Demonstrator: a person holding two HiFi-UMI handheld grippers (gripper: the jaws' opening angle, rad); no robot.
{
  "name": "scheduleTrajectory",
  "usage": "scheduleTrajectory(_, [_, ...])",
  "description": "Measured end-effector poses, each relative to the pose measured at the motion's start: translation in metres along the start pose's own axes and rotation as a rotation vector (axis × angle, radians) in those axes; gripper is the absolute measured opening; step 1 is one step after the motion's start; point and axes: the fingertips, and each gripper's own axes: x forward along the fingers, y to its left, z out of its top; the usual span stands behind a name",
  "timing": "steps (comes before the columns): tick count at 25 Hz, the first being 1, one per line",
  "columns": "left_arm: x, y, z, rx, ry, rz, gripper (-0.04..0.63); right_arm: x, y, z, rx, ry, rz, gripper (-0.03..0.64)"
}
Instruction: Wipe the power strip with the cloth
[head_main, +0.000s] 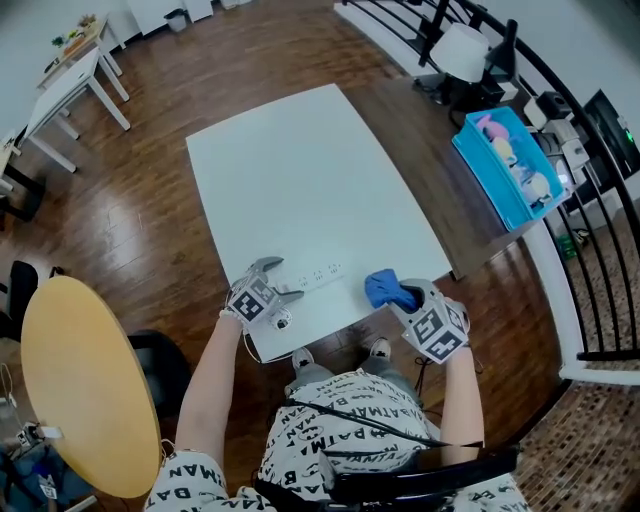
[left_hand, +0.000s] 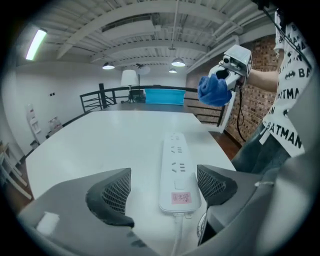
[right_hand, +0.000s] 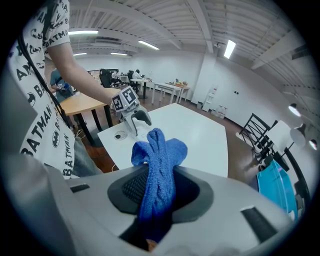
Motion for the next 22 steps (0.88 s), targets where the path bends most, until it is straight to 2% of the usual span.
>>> scheduleTrajectory(4, [-0.029, 0.023, 0.023, -0.135, -0.15, 0.12, 0.417, 0.003, -0.007, 0.005, -0.008, -0.024, 0.001, 0.12])
scheduleTrajectory(7, [-0.068, 0.048, 0.041, -0.247, -0.289, 0.271, 0.405, 0.003, -0.015, 0.01, 0.019, -0.06, -0.008, 0.12])
scheduleTrajectory(9, [-0.104, 0.064, 0.047, -0.319, -0.353, 0.418, 0.357, 0.003, -0.019, 0.015, 0.054, -0.094, -0.008, 0.12])
scheduleTrajectory(11, [-0.141, 0.073, 0.044, -0.38, -0.392, 0.549, 0.268, 0.005, -0.021, 0.017, 0.093, -0.131, -0.005, 0.121])
scheduleTrajectory(14, [-0.19, 0.068, 0.035, -0.474, -0.437, 0.679, 0.183, 0.009, -0.021, 0.024, 0.145, -0.174, -0.017, 0.12])
scheduleTrajectory(17, [-0.216, 0.05, 0.022, -0.581, -0.471, 0.755, 0.068, 0.017, -0.024, 0.036, 0.189, -0.212, -0.018, 0.12])
scheduleTrajectory(19, [-0.215, 0.029, 0.013, -0.647, -0.474, 0.77, 0.0, 0.021, -0.02, 0.038, 0.233, -0.233, 0.003, 0.12])
scheduleTrajectory(22, [-0.2, -0.006, 0.011, -0.749, -0.502, 0.733, 0.0, 0.021, -0.014, 0.045, 0.292, -0.284, 0.037, 0.121])
